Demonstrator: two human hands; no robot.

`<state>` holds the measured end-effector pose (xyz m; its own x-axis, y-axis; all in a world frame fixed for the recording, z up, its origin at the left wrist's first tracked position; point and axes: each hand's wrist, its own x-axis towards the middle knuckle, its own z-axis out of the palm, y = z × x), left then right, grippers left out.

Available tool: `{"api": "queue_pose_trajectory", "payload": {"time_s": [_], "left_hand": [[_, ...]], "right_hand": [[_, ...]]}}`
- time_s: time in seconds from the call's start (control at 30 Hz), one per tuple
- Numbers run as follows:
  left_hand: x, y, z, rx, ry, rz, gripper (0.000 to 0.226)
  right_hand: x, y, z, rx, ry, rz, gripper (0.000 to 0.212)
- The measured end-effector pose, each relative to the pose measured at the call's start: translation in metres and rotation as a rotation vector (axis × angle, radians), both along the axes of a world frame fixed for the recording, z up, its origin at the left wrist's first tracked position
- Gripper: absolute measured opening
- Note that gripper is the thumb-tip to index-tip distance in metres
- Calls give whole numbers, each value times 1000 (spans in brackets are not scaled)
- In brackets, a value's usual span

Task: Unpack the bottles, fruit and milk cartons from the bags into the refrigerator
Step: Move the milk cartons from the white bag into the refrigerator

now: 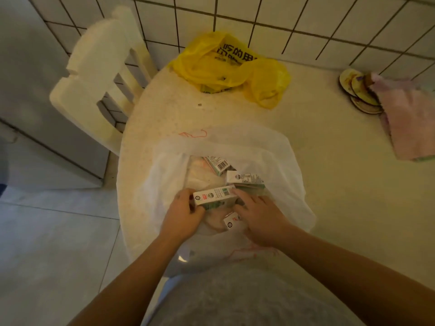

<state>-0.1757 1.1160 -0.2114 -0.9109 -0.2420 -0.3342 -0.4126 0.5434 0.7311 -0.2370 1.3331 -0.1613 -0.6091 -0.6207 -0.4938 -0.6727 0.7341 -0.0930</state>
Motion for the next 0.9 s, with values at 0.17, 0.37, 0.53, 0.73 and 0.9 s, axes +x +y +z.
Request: {"api": "queue_pose_trajectory", "payload": {"time_s": [0.17,0.37,0.53,0.73,0.9], "left_hand": [[4,-3,5,65,21,58,18],[10,-4,11,107,11,108,20],[16,2,22,140,18,124,23],[30,11,38,241,60,250,22],[43,24,60,258,148,385,21]], "right_hand": [[4,1,-4,-14,76,15,61],[2,6,-1,63,37,91,69],[-4,4,4,136,-47,114,80],[-7,26,14,-49,-185,-58,66],[-8,42,21,-261,-148,-284,82]]}}
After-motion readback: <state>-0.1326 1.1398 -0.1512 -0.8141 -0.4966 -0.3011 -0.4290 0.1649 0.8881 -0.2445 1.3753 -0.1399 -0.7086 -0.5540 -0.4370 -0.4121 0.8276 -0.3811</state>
